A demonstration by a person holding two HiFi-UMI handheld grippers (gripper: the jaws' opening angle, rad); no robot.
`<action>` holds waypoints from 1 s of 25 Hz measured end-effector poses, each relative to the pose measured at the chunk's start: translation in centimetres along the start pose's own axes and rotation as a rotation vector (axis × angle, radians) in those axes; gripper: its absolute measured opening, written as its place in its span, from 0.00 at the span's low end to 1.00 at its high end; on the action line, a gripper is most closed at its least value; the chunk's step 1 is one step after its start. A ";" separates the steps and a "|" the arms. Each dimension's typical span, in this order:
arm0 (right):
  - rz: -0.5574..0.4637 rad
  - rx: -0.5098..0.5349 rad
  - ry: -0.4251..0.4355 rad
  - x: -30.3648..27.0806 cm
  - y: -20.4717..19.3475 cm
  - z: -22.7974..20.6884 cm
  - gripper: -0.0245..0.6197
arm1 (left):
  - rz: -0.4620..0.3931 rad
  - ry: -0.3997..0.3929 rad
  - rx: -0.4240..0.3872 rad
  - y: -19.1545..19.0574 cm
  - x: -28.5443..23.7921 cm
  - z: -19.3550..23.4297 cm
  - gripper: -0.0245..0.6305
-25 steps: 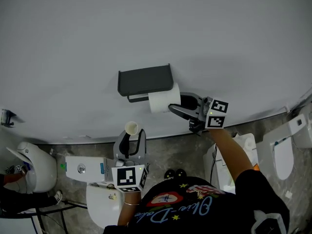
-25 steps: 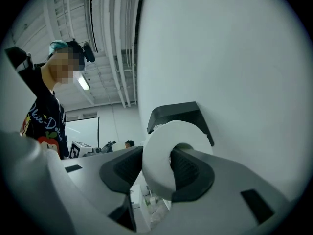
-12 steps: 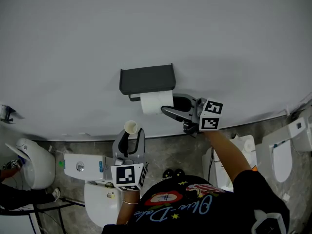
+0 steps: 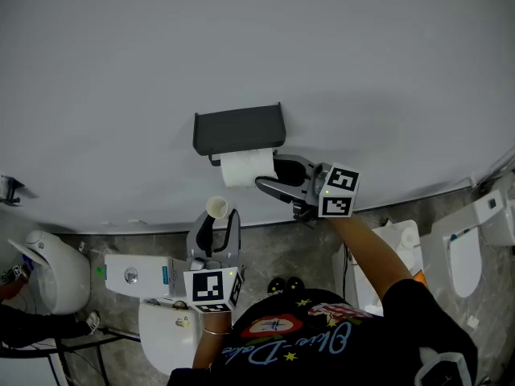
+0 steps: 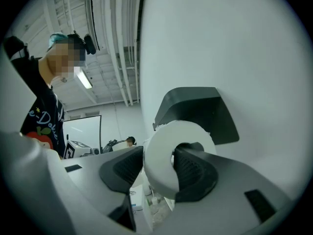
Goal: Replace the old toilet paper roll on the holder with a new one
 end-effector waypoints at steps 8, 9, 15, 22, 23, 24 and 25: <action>0.092 0.069 -0.113 1.6 -0.1 0.0 0.36 | -0.003 -0.021 0.004 0.0 -0.2 -0.8 0.29; 0.089 0.078 -0.140 2.1 0.1 0.0 0.36 | -0.004 -0.023 0.002 0.0 -0.3 -1.0 0.29; 0.060 0.245 -0.408 5.4 1.0 1.4 0.35 | -0.002 -0.034 -0.009 0.1 -0.8 -1.5 0.29; 0.010 0.228 -0.625 7.3 -0.4 3.6 0.06 | 0.009 -0.049 -0.016 -0.2 -1.3 -2.5 0.29; 0.006 0.213 -0.631 7.5 -0.6 3.8 0.06 | 0.010 -0.049 -0.016 -0.2 -1.3 -2.5 0.29; 0.007 0.208 -0.633 7.6 -0.7 4.0 0.06 | 0.011 -0.050 -0.015 -0.3 -1.3 -2.6 0.29; 0.013 0.210 -0.632 7.7 -0.7 4.1 0.06 | 0.012 -0.050 -0.015 -0.3 -1.3 -2.7 0.29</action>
Point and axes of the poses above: the fingertips, and each gripper's own axes: x backward along the fingers, z to its left, y out of its top, the point moved 4 cm from there along x, backward along the fingers, and after that the axes turned 5 degrees about y, right-handed, at the moved point
